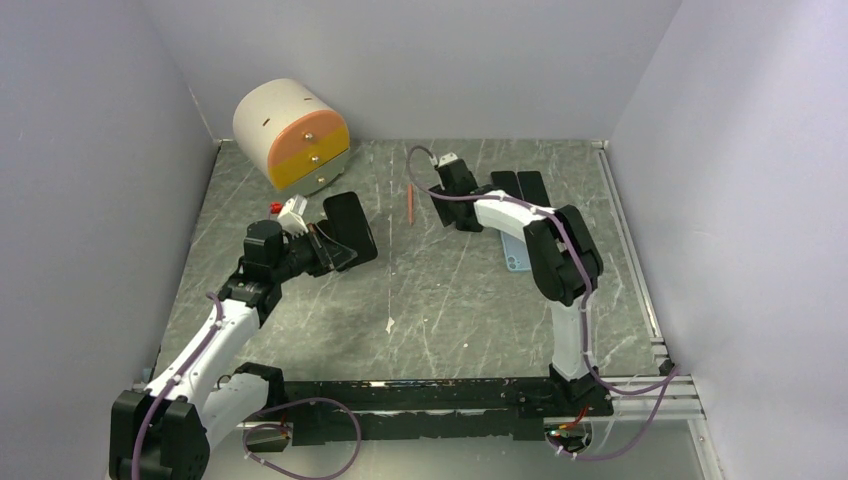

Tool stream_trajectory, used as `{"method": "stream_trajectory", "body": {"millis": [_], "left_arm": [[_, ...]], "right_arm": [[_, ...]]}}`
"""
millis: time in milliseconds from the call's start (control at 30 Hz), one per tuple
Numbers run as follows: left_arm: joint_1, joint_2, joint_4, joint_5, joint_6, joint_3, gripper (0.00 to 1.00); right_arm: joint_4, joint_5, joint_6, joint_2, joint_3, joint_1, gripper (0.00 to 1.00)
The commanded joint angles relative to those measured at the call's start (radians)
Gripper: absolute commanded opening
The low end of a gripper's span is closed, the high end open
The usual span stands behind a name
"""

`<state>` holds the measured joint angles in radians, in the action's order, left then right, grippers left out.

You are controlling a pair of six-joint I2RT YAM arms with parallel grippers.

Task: Take the phone out of the phone case
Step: Remove the phone from the center of the board, then adjust the phone at the center of the board.

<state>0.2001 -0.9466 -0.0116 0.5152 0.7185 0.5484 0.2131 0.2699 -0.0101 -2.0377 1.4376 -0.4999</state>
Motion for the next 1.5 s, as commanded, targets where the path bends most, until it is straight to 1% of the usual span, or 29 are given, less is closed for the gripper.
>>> {"method": "stream_trajectory", "body": {"millis": [0, 400, 733, 1033, 1200, 1467], "left_arm": [[0.004, -0.002, 0.015, -0.009, -0.011, 0.051, 0.03], [0.003, -0.013, 0.013, -0.009, -0.013, 0.057, 0.02], [0.004, -0.019, 0.013, 0.000, -0.010, 0.065, 0.02], [0.004, -0.023, 0.013, 0.005, -0.010, 0.073, 0.03], [0.004, -0.022, -0.010, 0.005, -0.008, 0.077, 0.02], [0.004, -0.022, -0.021, 0.006, -0.008, 0.085, 0.03]], "right_arm": [[0.096, 0.100, -0.075, -0.047, 0.066, -0.012, 0.66], [0.100, 0.129, -0.142, -0.089, 0.059, 0.009, 0.47], [0.066, 0.094, -0.192, -0.103, 0.061, 0.055, 0.37], [0.050, 0.065, -0.226, -0.146, 0.099, 0.067, 0.32], [0.056, 0.063, -0.197, -0.173, 0.139, 0.070, 0.30], [0.095, 0.108, -0.153, -0.239, 0.237, 0.076, 0.27]]}}
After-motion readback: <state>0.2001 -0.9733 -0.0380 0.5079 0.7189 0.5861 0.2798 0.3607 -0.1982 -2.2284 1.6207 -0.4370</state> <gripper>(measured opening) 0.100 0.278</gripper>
